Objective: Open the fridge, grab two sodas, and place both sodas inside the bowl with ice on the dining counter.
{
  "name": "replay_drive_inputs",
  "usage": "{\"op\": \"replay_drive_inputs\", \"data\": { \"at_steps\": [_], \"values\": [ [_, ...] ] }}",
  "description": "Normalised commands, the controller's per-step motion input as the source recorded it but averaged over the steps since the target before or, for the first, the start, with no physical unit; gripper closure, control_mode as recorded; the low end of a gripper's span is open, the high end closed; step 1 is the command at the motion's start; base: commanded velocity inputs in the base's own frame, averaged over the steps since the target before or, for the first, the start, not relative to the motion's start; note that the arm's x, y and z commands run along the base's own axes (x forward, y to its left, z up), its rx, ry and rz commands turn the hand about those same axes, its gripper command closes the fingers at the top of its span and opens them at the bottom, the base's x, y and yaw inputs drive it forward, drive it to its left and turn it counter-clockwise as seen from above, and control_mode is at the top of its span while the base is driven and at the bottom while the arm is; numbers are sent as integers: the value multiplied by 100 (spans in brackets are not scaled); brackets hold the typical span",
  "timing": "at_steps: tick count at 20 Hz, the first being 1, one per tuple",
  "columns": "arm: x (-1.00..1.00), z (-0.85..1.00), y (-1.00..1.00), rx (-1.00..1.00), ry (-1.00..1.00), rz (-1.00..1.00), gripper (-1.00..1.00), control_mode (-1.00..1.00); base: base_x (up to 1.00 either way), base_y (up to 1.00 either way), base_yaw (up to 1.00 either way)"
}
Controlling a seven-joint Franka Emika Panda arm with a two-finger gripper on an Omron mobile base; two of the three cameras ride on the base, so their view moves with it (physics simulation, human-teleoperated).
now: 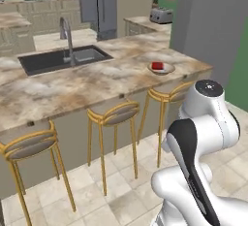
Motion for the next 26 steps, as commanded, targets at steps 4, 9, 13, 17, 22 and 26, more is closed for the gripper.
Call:
{"op": "replay_drive_inputs", "data": {
  "at_steps": [4,9,13,17,22,26],
  "values": [
    [0,0,0,0,0,0,-100,100,-46,100,-6],
    [0,0,0,0,0,0,-100,100,-21,100,0],
    [0,0,0,0,0,0,-100,100,-4,100,2],
    [0,0,0,0,0,0,-100,100,0,100,10],
    [0,0,0,0,0,0,-100,100,8,100,5],
    [0,0,0,0,0,0,-100,100,30,100,0]
  ]
}}
